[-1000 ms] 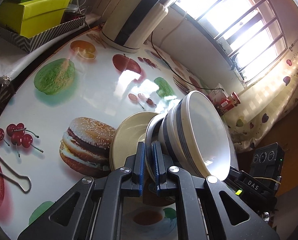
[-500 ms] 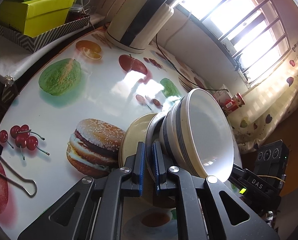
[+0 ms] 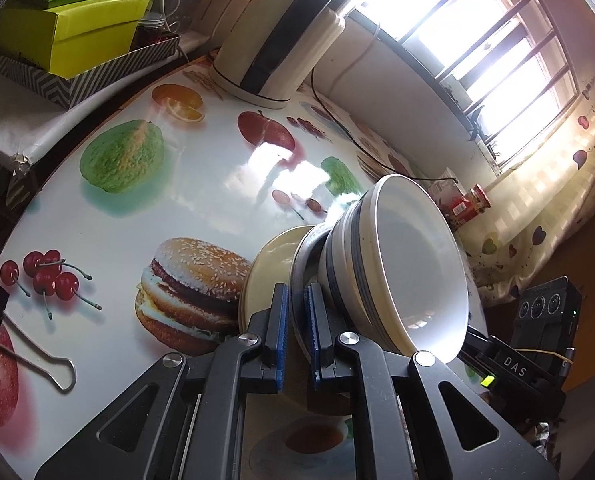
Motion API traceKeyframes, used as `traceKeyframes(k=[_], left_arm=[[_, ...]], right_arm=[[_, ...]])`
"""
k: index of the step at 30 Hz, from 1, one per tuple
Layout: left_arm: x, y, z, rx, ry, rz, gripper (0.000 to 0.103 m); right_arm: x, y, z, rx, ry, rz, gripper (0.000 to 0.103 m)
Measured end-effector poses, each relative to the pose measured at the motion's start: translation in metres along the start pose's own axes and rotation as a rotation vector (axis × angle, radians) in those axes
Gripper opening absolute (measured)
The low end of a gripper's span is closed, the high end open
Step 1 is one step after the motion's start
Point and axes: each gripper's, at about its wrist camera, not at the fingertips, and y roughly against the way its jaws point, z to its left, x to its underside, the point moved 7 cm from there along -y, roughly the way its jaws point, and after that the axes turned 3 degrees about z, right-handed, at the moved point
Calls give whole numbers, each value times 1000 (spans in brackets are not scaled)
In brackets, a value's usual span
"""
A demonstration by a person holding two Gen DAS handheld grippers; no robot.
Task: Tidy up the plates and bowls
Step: 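Lower the bowl stack onto the cream plates with both grippers, then open both grippers and withdraw them from the stacked dishes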
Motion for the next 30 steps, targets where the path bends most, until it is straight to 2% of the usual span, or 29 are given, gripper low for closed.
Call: traceKeyframes(k=[6, 11, 15, 21, 23, 26, 30], left_arm=[[0, 1, 0, -7, -4, 0, 12], [1, 2, 3, -28, -5, -7, 21], [2, 2, 3, -34, -3, -8, 23], [4, 7, 3, -81, -21, -21, 31], [5, 11, 3, -110, -34, -30, 37], [8, 15, 4, -133, -43, -37, 38], [15, 22, 5, -189, -66, -51, 39]], right_arm=[[0, 0, 0, 10, 3, 2, 12], [1, -1, -1, 24, 7, 3, 14], [1, 1, -5, 37, 0, -2, 23], [2, 8, -4, 47, 5, -17, 29], [3, 11, -5, 51, 7, -24, 31], [5, 17, -5, 66, 13, -36, 33], [9, 26, -4, 91, 30, -56, 41]])
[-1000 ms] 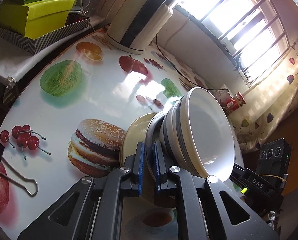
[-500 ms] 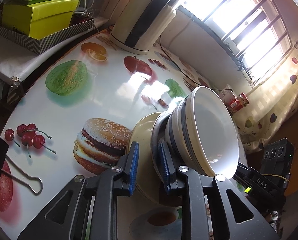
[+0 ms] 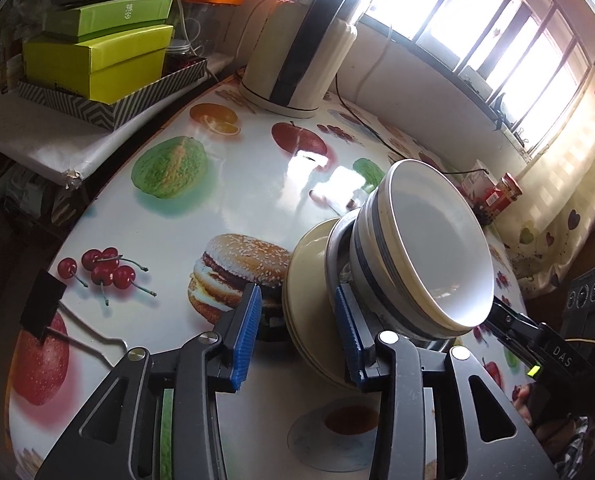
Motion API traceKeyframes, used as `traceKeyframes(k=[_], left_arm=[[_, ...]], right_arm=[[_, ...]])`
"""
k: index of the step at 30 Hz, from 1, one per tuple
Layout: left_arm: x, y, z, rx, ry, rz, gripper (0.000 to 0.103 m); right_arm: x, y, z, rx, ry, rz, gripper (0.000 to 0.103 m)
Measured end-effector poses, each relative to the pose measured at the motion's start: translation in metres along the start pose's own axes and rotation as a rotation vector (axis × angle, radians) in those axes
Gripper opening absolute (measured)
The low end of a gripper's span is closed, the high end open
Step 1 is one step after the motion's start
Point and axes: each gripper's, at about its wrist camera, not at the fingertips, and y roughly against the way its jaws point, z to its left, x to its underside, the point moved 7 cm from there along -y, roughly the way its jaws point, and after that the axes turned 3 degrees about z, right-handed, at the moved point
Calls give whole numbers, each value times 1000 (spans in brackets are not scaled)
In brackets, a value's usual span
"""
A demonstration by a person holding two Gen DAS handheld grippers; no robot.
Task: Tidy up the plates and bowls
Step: 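Open both grippers and withdraw them from the stacked dishes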
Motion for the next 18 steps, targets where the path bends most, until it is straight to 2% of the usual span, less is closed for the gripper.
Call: traceKeyframes(k=[10, 15, 18], left_arm=[[29, 18, -2, -126, -90, -54, 39], [53, 16, -2, -187, -132, -33, 40], [66, 14, 0, -208, -141, -17, 40]], right_arm=[[22, 21, 2, 123, 79, -24, 49], [42, 22, -1, 193, 117, 11, 53], [53, 24, -3, 193, 111, 20, 53]])
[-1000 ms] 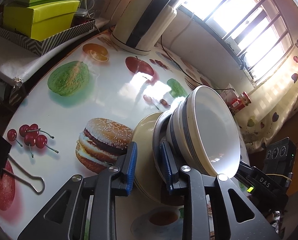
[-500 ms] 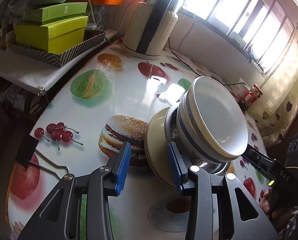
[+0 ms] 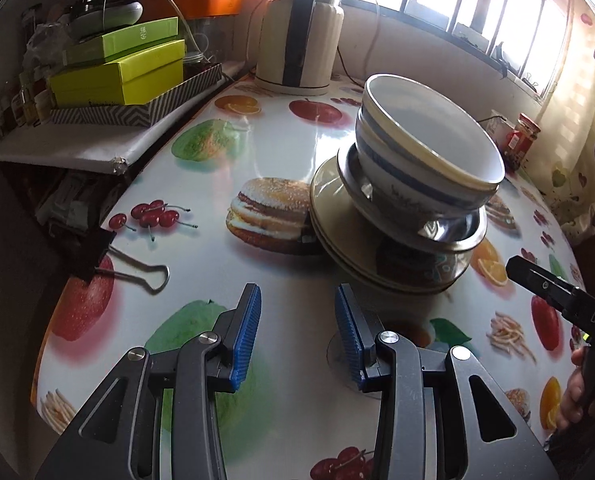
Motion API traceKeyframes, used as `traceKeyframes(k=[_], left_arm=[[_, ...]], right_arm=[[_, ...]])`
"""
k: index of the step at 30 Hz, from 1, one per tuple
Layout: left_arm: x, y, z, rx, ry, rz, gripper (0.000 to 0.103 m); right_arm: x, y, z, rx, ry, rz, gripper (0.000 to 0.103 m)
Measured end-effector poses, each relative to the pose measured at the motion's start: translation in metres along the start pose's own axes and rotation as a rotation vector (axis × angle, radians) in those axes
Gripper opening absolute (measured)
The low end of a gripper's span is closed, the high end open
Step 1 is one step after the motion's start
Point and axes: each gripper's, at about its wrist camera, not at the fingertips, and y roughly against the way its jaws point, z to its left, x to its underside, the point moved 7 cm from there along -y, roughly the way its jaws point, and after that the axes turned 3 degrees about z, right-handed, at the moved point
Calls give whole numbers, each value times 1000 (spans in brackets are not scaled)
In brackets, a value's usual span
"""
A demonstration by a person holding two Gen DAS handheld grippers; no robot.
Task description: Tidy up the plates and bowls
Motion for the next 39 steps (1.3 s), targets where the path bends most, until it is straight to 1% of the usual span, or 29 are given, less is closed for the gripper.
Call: traceKeyframes(k=[2, 4, 6, 11, 16, 24, 26, 27, 35, 36, 37, 39], left_arm=[[7, -1, -2, -8, -6, 3, 40], [14, -2, -4, -5, -9, 14, 40], [19, -3, -5, -24, -19, 12, 40], [31, -7, -13, -34, -48, 31, 40], [37, -9, -20, -60, -78, 33, 40], [40, -8, -23, -85, -95, 18, 40], [40, -8, -23, -83, -94, 15, 40], [40, -9, -23, -81, -87, 14, 40], [41, -8, -23, -94, -77, -3, 42], [41, -8, -23, -95, -78, -5, 42], [41, -8, -23, -94, -76, -7, 42], [41, -8, -23, -94, -76, -9, 42]], right_arm=[[6, 0, 0, 34, 20, 5, 54], [11, 0, 0, 67, 36, 14, 58], [15, -1, 1, 83, 43, 18, 58], [31, -9, 6, 124, 80, 58, 59], [42, -14, 11, 172, 116, 77, 62], [48, -15, 16, 192, 134, 79, 63], [48, -16, 15, 208, 132, 76, 69], [49, -16, 14, 213, 129, 73, 76], [52, -16, 15, 246, 146, 58, 78], [52, -17, 15, 248, 146, 58, 80], [53, -17, 16, 248, 145, 58, 85], [54, -18, 16, 256, 151, 56, 86]])
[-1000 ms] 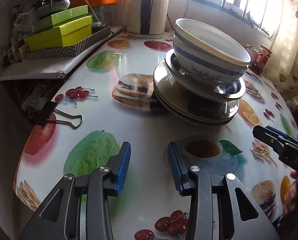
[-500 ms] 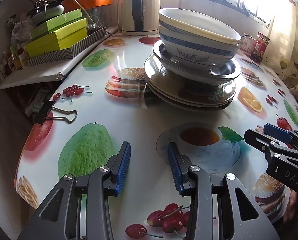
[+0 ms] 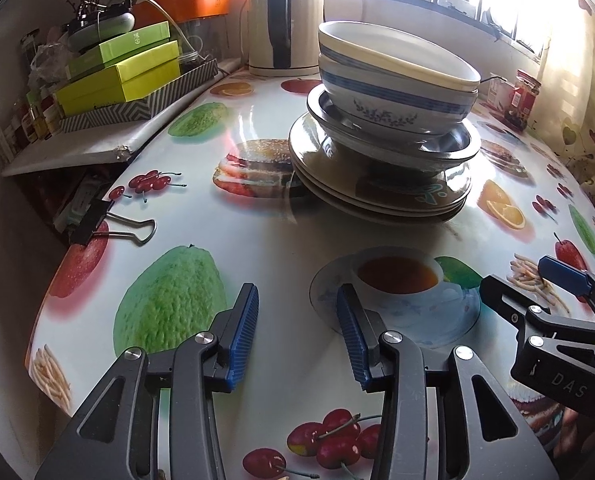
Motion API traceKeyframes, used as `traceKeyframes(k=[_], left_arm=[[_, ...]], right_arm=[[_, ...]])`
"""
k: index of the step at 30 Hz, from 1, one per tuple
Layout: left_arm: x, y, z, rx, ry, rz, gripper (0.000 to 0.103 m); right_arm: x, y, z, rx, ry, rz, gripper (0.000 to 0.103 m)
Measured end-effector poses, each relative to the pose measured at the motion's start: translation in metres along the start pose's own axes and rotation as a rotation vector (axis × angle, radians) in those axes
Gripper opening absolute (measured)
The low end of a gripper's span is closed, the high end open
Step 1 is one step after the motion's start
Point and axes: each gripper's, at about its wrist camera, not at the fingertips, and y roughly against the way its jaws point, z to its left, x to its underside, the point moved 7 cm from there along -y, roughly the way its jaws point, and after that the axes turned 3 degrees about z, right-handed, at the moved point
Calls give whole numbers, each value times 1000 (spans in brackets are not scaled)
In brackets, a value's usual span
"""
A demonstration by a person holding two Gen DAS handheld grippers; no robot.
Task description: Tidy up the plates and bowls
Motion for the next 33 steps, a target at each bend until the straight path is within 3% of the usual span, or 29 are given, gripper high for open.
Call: traceKeyframes(k=[33], left_arm=[[1, 0, 0, 1, 1, -6, 43]], right_arm=[[3, 0, -3, 55, -5, -15, 88]])
